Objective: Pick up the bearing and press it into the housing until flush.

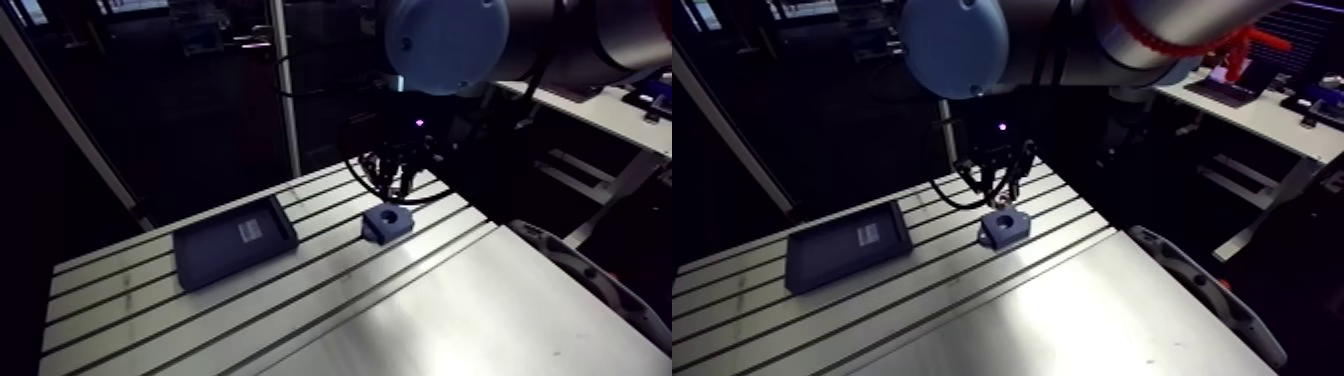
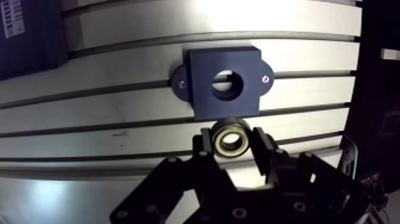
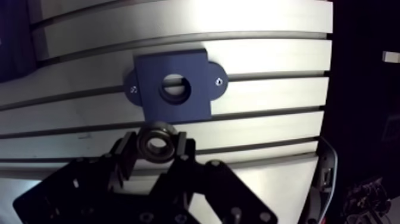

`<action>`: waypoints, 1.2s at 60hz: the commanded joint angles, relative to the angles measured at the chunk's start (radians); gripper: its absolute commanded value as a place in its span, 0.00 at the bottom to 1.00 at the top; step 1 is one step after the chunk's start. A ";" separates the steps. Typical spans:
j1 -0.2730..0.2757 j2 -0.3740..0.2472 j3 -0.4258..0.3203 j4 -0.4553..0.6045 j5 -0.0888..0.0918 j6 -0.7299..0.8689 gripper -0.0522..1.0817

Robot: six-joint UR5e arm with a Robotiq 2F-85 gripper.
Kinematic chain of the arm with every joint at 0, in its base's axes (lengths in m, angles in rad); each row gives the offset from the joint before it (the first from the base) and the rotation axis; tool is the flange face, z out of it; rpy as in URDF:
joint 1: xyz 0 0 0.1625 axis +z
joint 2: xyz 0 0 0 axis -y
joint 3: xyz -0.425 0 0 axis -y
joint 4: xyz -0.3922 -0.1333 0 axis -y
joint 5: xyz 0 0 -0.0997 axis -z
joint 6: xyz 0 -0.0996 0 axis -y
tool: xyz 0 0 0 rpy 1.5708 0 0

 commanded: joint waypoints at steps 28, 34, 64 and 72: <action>-0.001 0.082 -0.008 -0.047 0.002 0.009 0.60; -0.002 0.083 -0.005 -0.049 0.002 0.012 0.60; -0.001 0.118 -0.007 -0.093 0.003 0.014 0.60; -0.001 0.123 -0.009 -0.095 0.003 0.014 0.60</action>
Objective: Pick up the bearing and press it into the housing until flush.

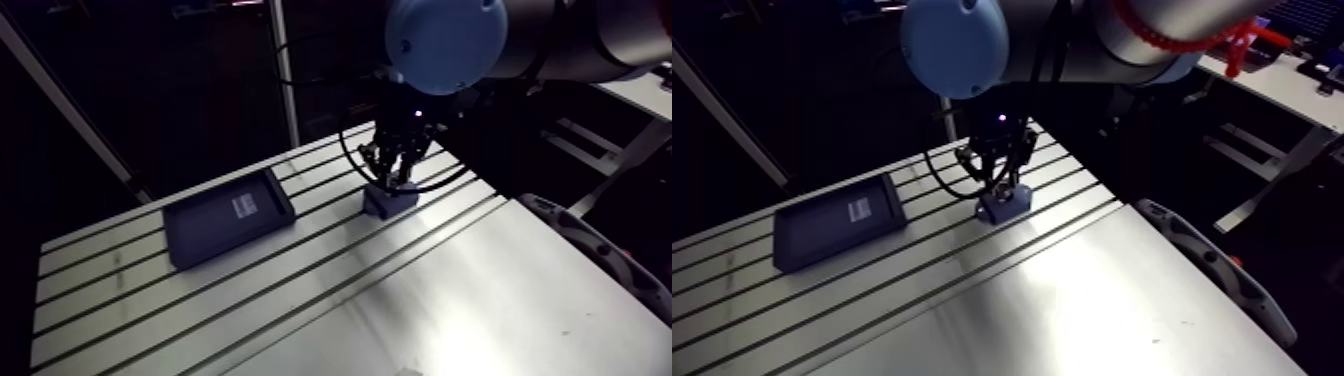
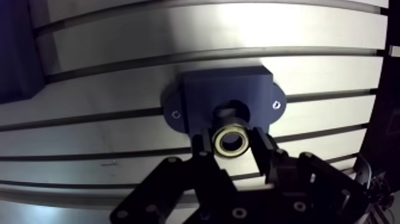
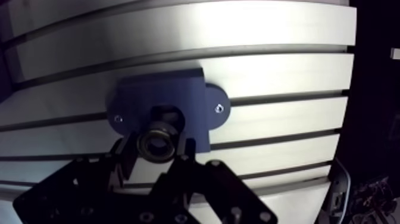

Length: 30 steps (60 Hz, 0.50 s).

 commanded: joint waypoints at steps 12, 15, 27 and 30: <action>0.001 0.015 -0.002 -0.022 0.004 -0.003 0.61; 0.002 0.015 -0.002 -0.022 0.004 -0.003 0.61; 0.002 0.016 -0.002 -0.022 0.006 -0.002 0.61; 0.002 0.016 -0.002 -0.022 0.004 -0.002 0.61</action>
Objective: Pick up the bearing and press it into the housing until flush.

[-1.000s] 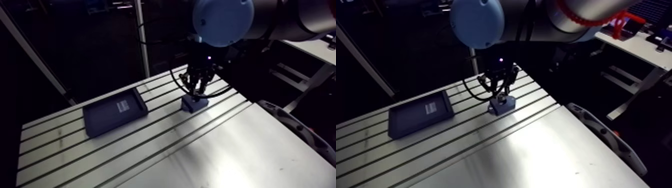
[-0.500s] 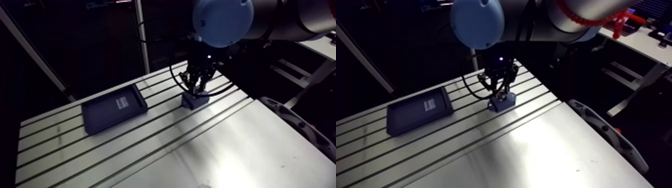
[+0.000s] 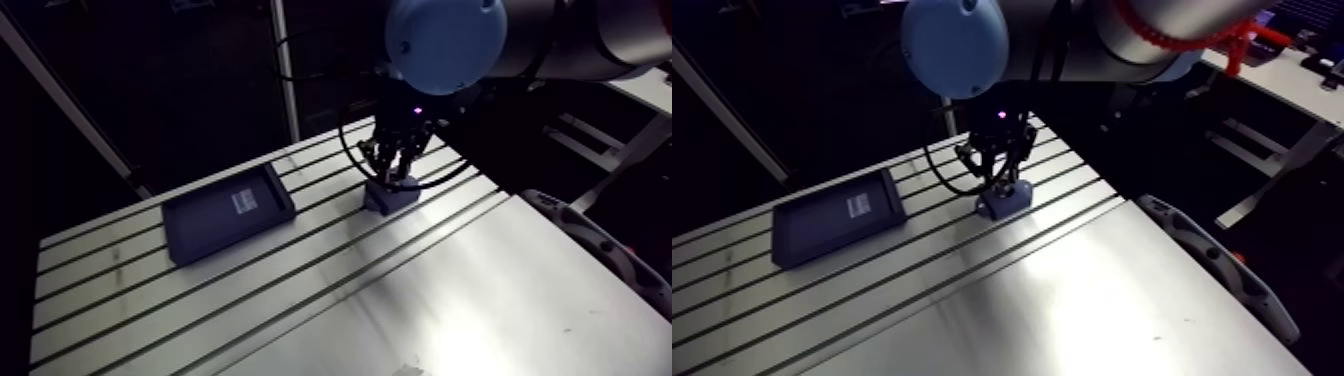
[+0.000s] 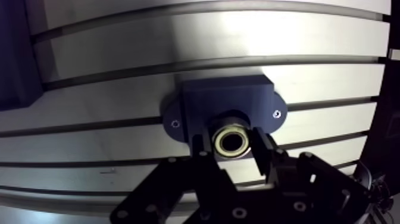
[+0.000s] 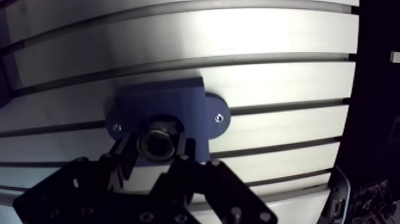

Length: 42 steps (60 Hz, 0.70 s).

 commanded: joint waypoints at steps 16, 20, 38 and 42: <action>0.000 0.004 0.000 -0.001 -0.001 0.001 0.61; -0.001 0.007 0.000 -0.001 -0.002 0.000 0.61; -0.001 0.011 0.000 -0.001 -0.002 0.001 0.61; -0.001 0.011 0.000 -0.001 -0.002 0.000 0.61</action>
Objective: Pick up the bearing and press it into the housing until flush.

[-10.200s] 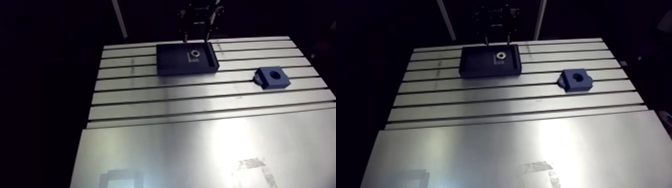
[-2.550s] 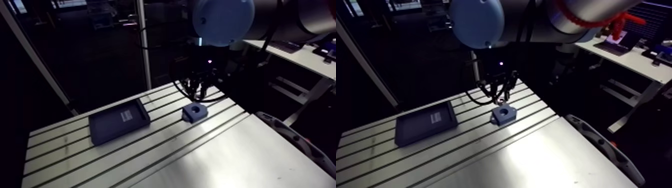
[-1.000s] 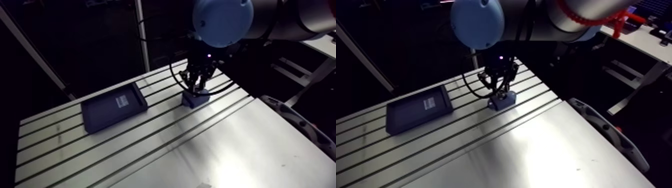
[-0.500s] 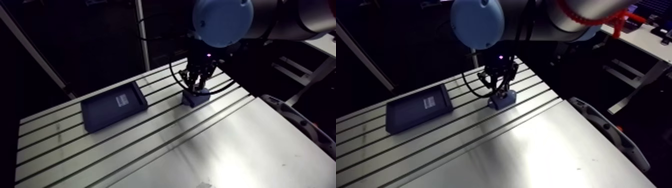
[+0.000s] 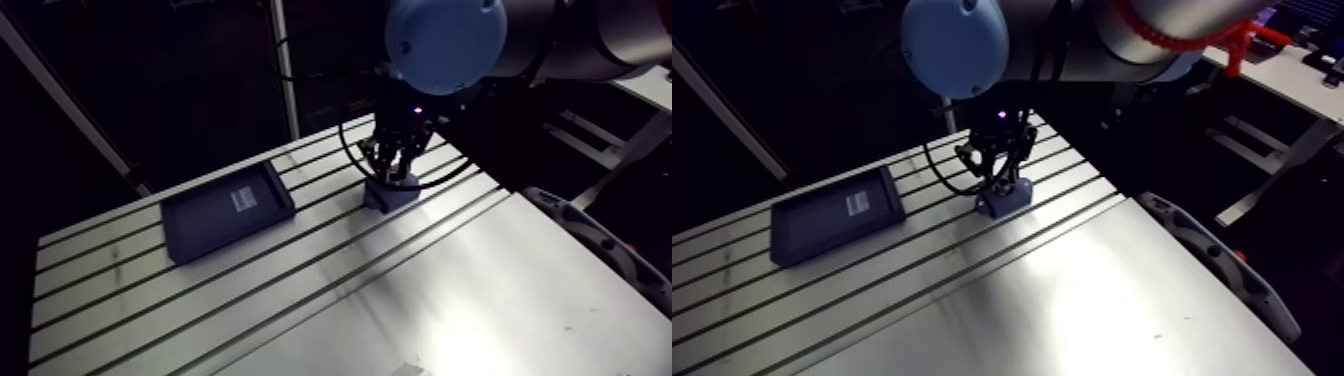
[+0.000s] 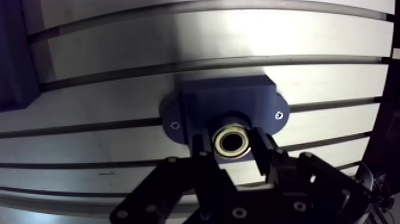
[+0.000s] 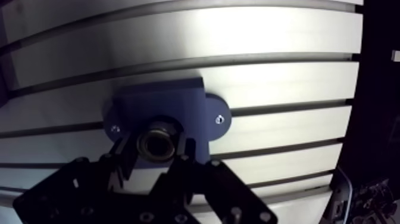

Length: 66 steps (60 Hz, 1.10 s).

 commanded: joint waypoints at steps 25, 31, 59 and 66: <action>-0.003 0.010 0.000 0.000 0.001 -0.001 0.61; -0.005 0.010 0.000 0.000 0.001 -0.001 0.61; -0.003 0.010 0.000 0.000 0.000 -0.001 0.61; -0.003 0.010 0.000 0.000 0.000 -0.001 0.61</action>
